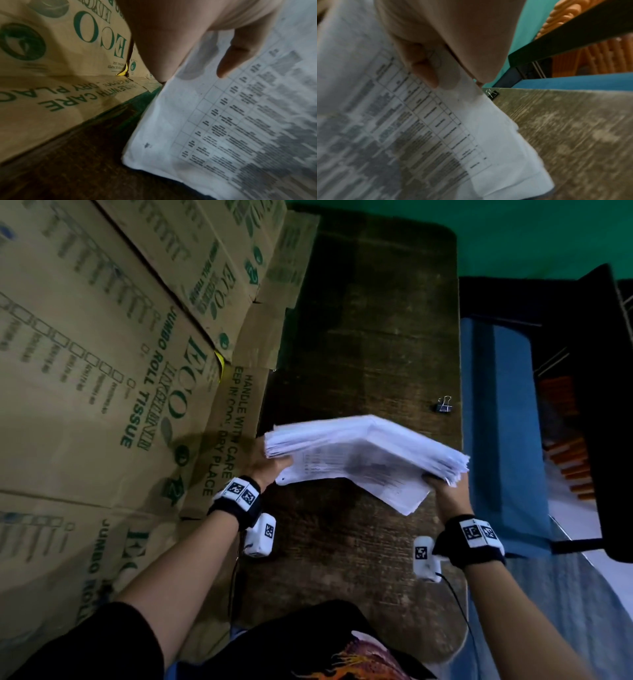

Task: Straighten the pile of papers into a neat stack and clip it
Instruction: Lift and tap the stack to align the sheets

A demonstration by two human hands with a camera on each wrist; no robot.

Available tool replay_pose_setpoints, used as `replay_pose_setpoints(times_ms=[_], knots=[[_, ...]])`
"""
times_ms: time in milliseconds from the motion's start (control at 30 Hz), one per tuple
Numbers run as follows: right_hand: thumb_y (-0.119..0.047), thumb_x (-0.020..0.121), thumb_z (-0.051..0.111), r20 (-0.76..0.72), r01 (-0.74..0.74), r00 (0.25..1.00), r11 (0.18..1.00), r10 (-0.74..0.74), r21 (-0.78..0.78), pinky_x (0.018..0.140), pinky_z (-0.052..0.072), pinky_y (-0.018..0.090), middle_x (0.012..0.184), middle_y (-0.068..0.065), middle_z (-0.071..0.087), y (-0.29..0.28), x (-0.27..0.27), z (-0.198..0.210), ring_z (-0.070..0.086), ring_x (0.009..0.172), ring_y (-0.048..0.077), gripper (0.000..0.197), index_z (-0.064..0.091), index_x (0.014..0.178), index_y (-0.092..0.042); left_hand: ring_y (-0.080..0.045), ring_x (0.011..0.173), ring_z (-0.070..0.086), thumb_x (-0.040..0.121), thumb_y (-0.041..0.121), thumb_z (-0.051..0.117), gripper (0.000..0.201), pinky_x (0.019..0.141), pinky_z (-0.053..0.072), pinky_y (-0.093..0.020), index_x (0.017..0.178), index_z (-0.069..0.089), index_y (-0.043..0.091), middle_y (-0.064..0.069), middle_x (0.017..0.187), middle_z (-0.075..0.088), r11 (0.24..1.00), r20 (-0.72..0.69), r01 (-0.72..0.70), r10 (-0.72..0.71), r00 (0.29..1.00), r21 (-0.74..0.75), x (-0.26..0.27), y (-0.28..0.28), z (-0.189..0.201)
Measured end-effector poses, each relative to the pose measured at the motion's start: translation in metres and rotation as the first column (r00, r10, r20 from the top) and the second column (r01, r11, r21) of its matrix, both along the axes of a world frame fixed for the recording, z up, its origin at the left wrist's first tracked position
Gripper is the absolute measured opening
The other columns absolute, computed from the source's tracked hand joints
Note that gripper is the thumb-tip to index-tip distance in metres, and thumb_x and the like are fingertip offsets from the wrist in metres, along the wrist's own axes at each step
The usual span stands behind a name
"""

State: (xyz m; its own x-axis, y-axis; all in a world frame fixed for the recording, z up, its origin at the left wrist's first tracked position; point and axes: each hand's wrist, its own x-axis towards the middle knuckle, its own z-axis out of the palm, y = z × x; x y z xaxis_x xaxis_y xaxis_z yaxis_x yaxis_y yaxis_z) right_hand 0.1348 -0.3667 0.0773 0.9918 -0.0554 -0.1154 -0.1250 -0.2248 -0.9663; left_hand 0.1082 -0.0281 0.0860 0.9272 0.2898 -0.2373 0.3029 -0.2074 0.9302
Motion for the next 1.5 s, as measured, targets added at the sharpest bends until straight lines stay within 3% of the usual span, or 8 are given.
replay_pose_setpoints(times_ms=[300,667,867,967,1067,1167,1400,1500], knots=[[0.000,0.064,0.055,0.024,-0.026,0.999,0.999,0.026,0.028,0.075,0.048,0.010,0.084,-0.027,0.071,-0.006,0.000,0.021,0.062,0.080,-0.013,0.039,0.060,0.102,-0.005,-0.002,0.085,0.066,0.059,0.012,0.069,0.049,0.074,0.052,-0.020,0.107,0.060,0.007,0.010,0.091,0.070,0.972,0.126,0.028,0.002,0.992,-0.234,-0.002,0.013,0.013],[-0.006,0.065,0.082,0.136,-0.069,0.989,0.994,0.057,0.083,0.079,0.055,0.034,0.082,-0.010,0.076,0.013,0.021,0.061,0.067,0.078,0.009,0.023,0.077,0.080,-0.022,-0.007,0.083,0.066,0.073,-0.008,0.073,0.032,0.075,0.051,-0.024,0.103,0.065,0.000,0.007,0.088,0.072,0.952,0.032,-0.175,0.189,0.982,-0.251,0.004,0.017,0.001],[0.000,0.069,0.083,0.321,-0.300,0.885,0.940,0.338,-0.163,0.066,0.049,0.027,0.076,0.002,0.074,0.031,0.044,0.138,0.060,0.072,0.007,0.016,0.075,0.082,-0.006,-0.019,0.120,0.051,0.066,0.001,0.080,0.073,0.101,0.043,-0.034,0.128,0.044,0.014,-0.007,0.130,0.053,0.993,0.058,-0.090,0.086,0.995,0.071,0.012,0.009,0.017],[-0.004,0.079,0.078,0.369,-0.331,0.793,0.851,0.485,-0.409,0.053,0.037,0.027,0.057,-0.008,0.052,0.042,0.054,0.163,0.045,0.058,0.001,0.034,0.060,0.061,-0.027,-0.016,0.132,0.038,0.057,0.023,0.089,0.092,0.110,0.033,-0.038,0.132,0.037,0.035,0.003,0.139,0.042,0.963,0.265,0.082,-0.152,0.952,0.257,0.018,-0.016,0.051],[-0.010,0.082,0.068,0.354,-0.289,0.684,0.682,0.638,-0.671,0.048,0.041,0.034,0.059,-0.012,0.051,0.061,0.054,0.186,0.052,0.055,0.009,0.021,0.067,0.071,-0.028,-0.013,0.124,0.048,0.056,0.032,0.090,0.087,0.105,0.039,-0.036,0.131,0.044,0.036,0.002,0.131,0.051,0.904,0.272,0.263,-0.361,0.892,0.336,0.022,-0.051,0.091],[-0.022,0.080,0.064,0.285,-0.255,0.650,0.555,0.705,-0.792,0.053,0.050,0.038,0.068,-0.016,0.058,0.078,0.042,0.198,0.064,0.065,0.019,0.017,0.074,0.088,-0.033,-0.015,0.100,0.062,0.070,0.008,0.080,0.043,0.092,0.048,-0.031,0.110,0.067,0.013,-0.008,0.104,0.066,0.916,0.297,0.398,-0.365,0.882,-0.054,0.021,-0.074,0.109],[-0.023,0.071,0.071,-0.102,-0.237,0.877,0.239,0.470,-0.942,0.076,0.046,0.038,0.086,0.002,0.072,0.042,0.032,0.183,0.067,0.089,0.032,0.027,0.068,0.096,-0.033,-0.012,0.084,0.070,0.075,0.000,0.072,0.017,0.077,0.057,-0.034,0.090,0.073,0.010,0.002,0.083,0.075,0.963,0.273,0.138,-0.072,0.959,-0.230,0.013,-0.057,0.091],[-0.021,0.068,0.077,-0.012,-0.213,0.939,0.553,0.343,-0.805,0.061,0.042,0.035,0.061,0.001,0.057,0.018,0.038,0.170,0.063,0.070,0.021,0.015,0.063,0.069,-0.019,0.006,0.064,0.063,0.076,-0.011,0.064,0.019,0.065,0.049,-0.012,0.092,0.068,0.000,0.023,0.061,0.068,0.977,0.280,0.073,-0.015,0.960,-0.201,0.015,-0.050,0.086]])
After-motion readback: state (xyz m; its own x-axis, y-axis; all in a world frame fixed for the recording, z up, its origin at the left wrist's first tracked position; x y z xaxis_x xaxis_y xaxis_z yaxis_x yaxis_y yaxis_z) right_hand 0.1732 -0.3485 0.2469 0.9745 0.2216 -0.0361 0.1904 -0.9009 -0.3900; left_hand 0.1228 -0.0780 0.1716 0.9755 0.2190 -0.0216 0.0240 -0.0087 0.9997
